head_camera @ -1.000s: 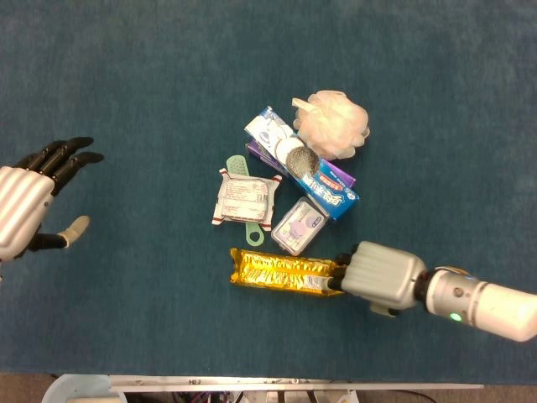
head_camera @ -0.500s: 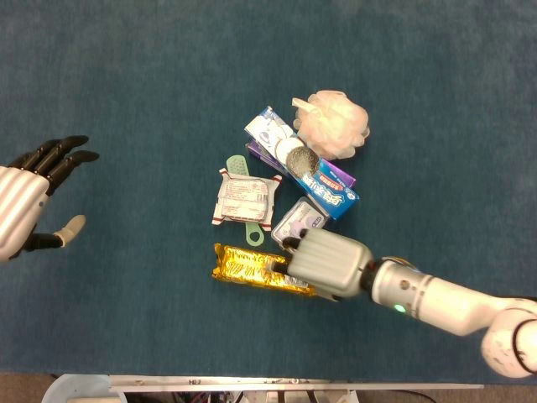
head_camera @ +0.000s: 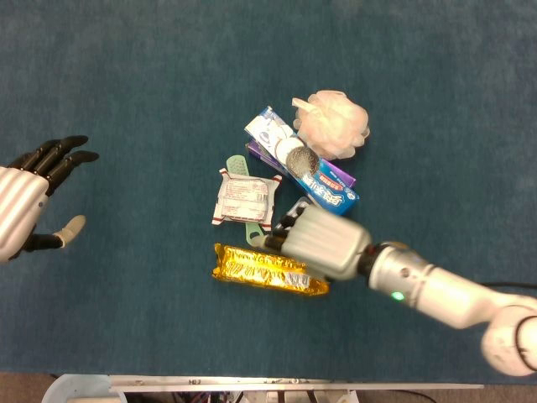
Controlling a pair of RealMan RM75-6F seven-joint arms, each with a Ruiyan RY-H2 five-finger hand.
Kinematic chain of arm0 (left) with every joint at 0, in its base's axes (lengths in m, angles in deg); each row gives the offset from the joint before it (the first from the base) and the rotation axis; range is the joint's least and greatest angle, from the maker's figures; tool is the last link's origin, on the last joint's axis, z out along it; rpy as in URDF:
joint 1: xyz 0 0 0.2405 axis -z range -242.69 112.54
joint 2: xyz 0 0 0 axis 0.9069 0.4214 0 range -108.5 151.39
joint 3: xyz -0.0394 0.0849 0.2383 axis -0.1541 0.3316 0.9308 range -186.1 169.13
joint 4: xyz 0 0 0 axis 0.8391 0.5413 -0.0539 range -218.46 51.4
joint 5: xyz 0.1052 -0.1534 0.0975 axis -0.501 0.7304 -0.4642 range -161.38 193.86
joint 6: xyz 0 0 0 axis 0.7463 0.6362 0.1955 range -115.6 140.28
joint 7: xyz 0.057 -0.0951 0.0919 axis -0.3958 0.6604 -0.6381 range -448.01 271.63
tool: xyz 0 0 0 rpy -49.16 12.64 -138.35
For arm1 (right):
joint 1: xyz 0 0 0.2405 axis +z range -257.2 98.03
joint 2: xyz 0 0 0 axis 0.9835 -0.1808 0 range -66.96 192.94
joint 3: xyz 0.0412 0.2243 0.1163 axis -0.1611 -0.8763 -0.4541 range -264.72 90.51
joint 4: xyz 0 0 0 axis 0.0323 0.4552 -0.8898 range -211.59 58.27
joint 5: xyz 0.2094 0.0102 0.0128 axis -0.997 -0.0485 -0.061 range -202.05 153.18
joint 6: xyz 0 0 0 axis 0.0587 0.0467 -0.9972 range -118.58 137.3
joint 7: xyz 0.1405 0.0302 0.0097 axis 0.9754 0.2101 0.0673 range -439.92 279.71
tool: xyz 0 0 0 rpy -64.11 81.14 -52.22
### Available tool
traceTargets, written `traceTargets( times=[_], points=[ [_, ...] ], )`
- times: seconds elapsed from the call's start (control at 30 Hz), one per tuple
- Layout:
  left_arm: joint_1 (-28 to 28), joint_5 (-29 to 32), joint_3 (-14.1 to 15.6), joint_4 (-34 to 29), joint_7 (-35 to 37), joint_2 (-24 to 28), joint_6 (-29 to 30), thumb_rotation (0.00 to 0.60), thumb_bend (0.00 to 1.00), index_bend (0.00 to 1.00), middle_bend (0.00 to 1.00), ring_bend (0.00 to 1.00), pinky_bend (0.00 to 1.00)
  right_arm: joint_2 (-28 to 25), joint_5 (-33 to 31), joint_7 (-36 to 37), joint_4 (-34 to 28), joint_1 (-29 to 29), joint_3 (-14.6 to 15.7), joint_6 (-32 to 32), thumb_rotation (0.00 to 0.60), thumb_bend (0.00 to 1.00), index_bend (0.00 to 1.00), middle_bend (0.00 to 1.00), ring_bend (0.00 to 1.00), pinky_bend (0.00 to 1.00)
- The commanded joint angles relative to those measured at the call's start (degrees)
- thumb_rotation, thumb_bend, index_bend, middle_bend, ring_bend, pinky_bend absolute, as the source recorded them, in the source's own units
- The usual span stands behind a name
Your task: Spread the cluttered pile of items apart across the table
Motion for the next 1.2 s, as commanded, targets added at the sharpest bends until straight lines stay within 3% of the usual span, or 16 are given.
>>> traceTargets(
  times=[0.03,0.1,0.2,0.23,0.33,0.43,0.5,0.77,1.2],
  points=[
    [0.2,0.1,-0.1,0.0,-0.1,-0.2,-0.4,0.600,0.32,0.15,0.10,0.11,0.26,-8.6,1.7,3.7,-5.3,-0.6,1.6,-0.6,0.600,0.28,0.17,0.44,0.30,0.45],
    [0.4,0.3,-0.2,0.0,-0.3,-0.4,-0.7,0.600,0.32,0.15,0.10,0.11,0.26,-11.8,1.7,5.3,-6.9,-0.4,2.6,-2.3,0.587,0.28,0.16,0.44,0.29,0.44],
    [0.6,0.4,-0.3,-0.2,-0.5,-0.7,-1.0,0.600,0.32,0.15,0.10,0.11,0.25,-16.4,1.0,7.1,-9.0,0.9,4.5,-6.6,0.429,0.28,0.17,0.40,0.24,0.38],
    [0.6,0.5,-0.4,-0.2,-0.6,-0.7,-1.1,0.600,0.32,0.15,0.10,0.11,0.25,-17.6,0.7,7.6,-9.5,1.5,5.1,-8.0,0.358,0.27,0.20,0.34,0.21,0.34],
    [0.7,0.6,-0.4,-0.3,-0.8,-0.9,-1.3,0.600,0.32,0.15,0.10,0.11,0.25,-18.9,0.1,7.3,-9.6,2.5,6.3,-9.8,0.275,0.22,0.27,0.18,0.09,0.19],
    [0.7,0.6,-0.4,-0.5,-0.9,-1.0,-1.2,0.600,0.32,0.15,0.10,0.11,0.25,-17.9,0.0,6.1,-9.0,2.9,7.5,-9.8,0.248,0.22,0.29,0.09,0.01,0.08],
    [0.6,0.5,-0.5,-0.6,-1.0,-0.9,-1.0,0.600,0.32,0.15,0.10,0.11,0.25,-16.8,-0.1,5.3,-8.7,3.0,8.0,-9.5,0.241,0.22,0.29,0.08,0.00,0.06],
    [0.0,0.3,-0.2,-0.9,-0.6,-0.4,-0.1,0.600,0.32,0.15,0.10,0.11,0.25,-12.6,-3.0,-0.7,-7.5,4.8,10.7,-7.6,0.205,0.22,0.29,0.05,0.00,0.04],
    [-0.1,0.1,-0.2,-1.0,0.1,-0.1,0.0,0.600,0.32,0.15,0.10,0.11,0.25,-5.6,-13.0,-12.3,-5.6,9.0,15.1,-1.5,0.147,0.21,0.29,0.00,0.00,0.00]
  ],
)
